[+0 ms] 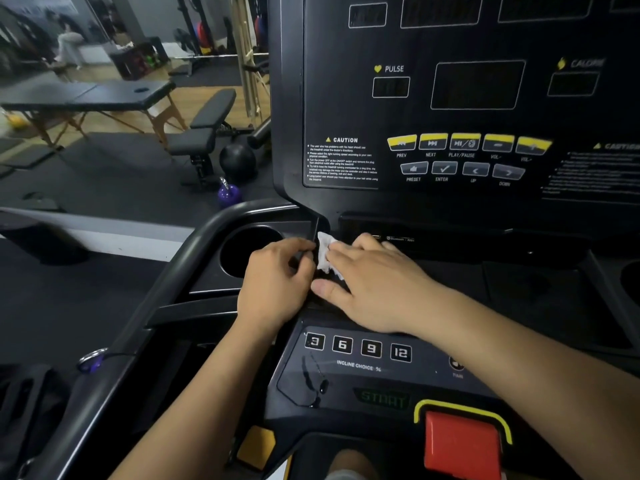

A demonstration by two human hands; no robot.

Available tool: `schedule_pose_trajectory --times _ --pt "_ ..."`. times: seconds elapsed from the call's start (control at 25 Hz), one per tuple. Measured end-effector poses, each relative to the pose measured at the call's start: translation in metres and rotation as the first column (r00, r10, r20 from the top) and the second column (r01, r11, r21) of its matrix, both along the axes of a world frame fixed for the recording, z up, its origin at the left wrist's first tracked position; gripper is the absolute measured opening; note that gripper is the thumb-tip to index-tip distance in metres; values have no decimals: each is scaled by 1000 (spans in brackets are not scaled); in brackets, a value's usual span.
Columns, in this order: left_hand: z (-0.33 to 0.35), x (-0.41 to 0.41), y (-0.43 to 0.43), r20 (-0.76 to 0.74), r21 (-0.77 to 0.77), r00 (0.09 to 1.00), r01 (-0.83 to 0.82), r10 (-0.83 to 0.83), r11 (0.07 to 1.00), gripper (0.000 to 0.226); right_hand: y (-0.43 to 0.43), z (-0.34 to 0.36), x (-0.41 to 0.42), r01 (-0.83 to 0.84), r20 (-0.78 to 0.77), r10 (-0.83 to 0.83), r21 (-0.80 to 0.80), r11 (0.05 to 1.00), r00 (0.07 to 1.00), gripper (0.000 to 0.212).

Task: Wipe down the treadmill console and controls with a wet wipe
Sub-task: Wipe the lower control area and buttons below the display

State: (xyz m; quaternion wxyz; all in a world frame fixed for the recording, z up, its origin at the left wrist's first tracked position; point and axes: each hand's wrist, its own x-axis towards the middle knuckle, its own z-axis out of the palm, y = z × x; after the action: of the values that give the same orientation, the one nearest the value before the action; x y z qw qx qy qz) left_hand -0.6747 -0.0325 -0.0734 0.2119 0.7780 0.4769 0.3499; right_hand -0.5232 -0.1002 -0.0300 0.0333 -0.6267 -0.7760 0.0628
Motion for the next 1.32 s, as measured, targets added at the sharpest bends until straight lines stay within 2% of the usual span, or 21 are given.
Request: schedule_pose_trajectory --times 0.08,0.28,0.4,0.52,0.64,0.76,0.84,0.92,1.08,1.2,1.32 --pt "0 0 2 0 -4 1000 2 -2 1000 32 3 0 -2 10 -47 -10 10 1000 999 64" --pt "-5 2 5 0 32 999 -41 41 999 26 -37 -7 -5 -107 -225 109 19 994 968 58" --pt "-5 1 4 5 33 999 -41 41 999 26 -41 -5 -10 -63 -277 55 -20 998 959 59" --pt "-6 -1 4 -5 48 999 -33 33 998 22 -54 -2 6 -26 -233 24 -6 1000 972 68" --pt "-4 2 3 -5 33 999 -45 45 998 22 -72 5 39 87 -157 -89 -22 996 984 75" --pt "-4 3 2 -16 37 999 -46 47 998 21 -59 7 17 61 -95 -61 -10 998 994 78" --pt "-5 1 2 -16 36 999 -51 52 998 20 -47 2 -22 4 -94 -2 14 1000 996 71" --pt "-6 -1 1 -9 29 998 -59 59 998 20 -46 -1 -45 23 -108 -19 34 999 994 71" --pt "-9 -2 4 -21 45 998 -53 54 998 19 -84 -3 13 122 -201 -95 127 984 975 63" --pt "-9 3 5 -25 21 997 -75 76 997 21 -120 -2 61 225 -188 -198 136 965 962 73" --pt "-7 3 3 -36 21 996 -80 80 997 22 -111 -1 42 178 -162 -157 125 976 974 77"
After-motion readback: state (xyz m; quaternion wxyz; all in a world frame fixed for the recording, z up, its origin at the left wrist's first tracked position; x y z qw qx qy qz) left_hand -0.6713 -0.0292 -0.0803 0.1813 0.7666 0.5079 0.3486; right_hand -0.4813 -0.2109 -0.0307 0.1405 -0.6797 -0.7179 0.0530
